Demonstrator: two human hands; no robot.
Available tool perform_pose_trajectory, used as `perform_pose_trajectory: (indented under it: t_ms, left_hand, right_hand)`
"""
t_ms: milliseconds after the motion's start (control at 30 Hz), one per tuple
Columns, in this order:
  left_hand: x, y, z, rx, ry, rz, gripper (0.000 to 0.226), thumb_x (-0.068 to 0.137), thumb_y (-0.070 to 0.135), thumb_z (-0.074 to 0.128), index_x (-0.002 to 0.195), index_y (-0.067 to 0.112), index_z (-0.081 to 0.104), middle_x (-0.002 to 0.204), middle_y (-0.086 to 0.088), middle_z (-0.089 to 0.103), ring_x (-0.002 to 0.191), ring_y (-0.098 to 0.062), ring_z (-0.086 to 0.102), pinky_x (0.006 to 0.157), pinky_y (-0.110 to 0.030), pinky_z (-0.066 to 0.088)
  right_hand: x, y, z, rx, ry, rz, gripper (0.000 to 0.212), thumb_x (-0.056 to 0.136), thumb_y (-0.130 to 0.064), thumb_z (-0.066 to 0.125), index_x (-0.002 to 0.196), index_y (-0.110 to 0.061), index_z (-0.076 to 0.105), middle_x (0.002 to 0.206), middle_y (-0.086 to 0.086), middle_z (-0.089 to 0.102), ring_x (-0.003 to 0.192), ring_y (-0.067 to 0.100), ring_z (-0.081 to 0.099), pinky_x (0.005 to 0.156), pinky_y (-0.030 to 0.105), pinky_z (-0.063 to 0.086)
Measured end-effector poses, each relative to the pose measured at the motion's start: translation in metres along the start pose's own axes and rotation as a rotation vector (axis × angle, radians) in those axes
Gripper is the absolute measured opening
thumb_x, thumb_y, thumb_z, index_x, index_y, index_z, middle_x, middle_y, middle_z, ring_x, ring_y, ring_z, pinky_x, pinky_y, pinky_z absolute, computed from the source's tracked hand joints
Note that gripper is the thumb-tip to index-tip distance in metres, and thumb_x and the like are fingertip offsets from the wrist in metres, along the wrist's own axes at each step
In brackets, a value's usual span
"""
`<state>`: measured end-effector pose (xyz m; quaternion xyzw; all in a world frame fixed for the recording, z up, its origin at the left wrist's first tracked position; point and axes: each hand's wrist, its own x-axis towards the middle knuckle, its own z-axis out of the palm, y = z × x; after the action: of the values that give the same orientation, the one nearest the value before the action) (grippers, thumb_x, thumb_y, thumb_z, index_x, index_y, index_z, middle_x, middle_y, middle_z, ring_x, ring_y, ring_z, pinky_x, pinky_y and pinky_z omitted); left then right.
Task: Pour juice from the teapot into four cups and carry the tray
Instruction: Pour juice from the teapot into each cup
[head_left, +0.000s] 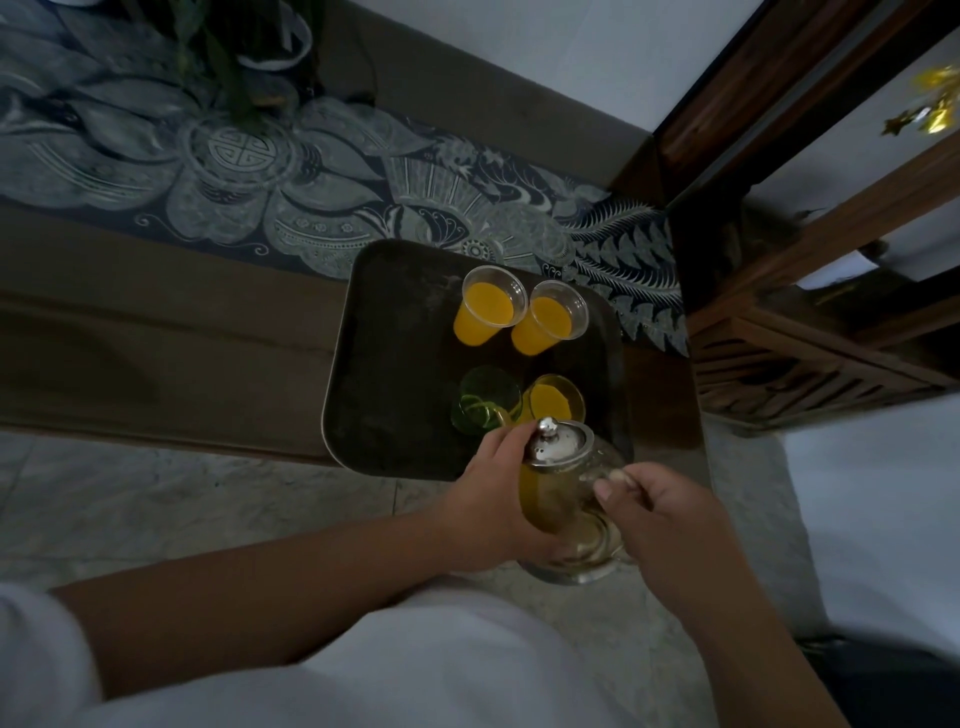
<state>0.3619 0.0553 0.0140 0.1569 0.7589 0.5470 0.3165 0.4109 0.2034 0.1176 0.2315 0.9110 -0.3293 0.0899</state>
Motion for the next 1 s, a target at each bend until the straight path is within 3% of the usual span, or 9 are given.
perform_pose_trajectory:
  t_ms: [367, 567, 767, 1000]
  left_hand:
    - [-0.002, 0.002, 0.0, -0.036, -0.01, -0.015, 0.123, 0.061, 0.038, 0.091, 0.153, 0.029, 0.01, 0.15, 0.01, 0.019, 0.127, -0.007, 0.033, 0.105, -0.029, 0.041]
    - [-0.004, 0.002, -0.002, -0.06, 0.006, -0.012, 0.123, 0.062, 0.036, 0.091, 0.153, 0.028, 0.009, 0.149, 0.011, 0.019, 0.124, -0.004, 0.031, 0.104, -0.026, 0.039]
    - [-0.006, 0.002, -0.003, -0.083, -0.01, -0.025, 0.123, 0.062, 0.036, 0.091, 0.153, 0.03, 0.008, 0.151, 0.011, 0.018, 0.124, -0.005, 0.03, 0.101, -0.024, 0.039]
    - [-0.006, 0.001, -0.002, -0.09, -0.018, -0.032, 0.124, 0.063, 0.035, 0.091, 0.153, 0.032, 0.007, 0.151, 0.011, 0.018, 0.123, -0.005, 0.03, 0.099, -0.024, 0.039]
  right_hand:
    - [-0.002, -0.008, -0.006, -0.057, -0.009, -0.023, 0.027, 0.087, -0.03, 0.064, 0.07, -0.01, 0.061, 0.051, -0.008, 0.049, 0.048, 0.005, 0.045, 0.054, 0.031, 0.039]
    - [-0.005, -0.016, -0.006, -0.056, -0.022, -0.016, 0.024, 0.086, -0.031, 0.065, 0.07, -0.014, 0.064, 0.067, 0.006, 0.061, 0.055, 0.011, 0.054, 0.059, 0.037, 0.05]
    - [-0.007, -0.02, -0.007, -0.07, -0.022, -0.004, 0.021, 0.084, -0.03, 0.067, 0.068, -0.017, 0.064, 0.052, -0.008, 0.055, 0.053, 0.008, 0.051, 0.055, 0.028, 0.042]
    - [-0.01, -0.028, -0.007, -0.135, 0.012, -0.033, 0.023, 0.088, -0.029, 0.062, 0.068, -0.017, 0.062, 0.058, -0.001, 0.058, 0.057, 0.012, 0.055, 0.055, 0.029, 0.041]
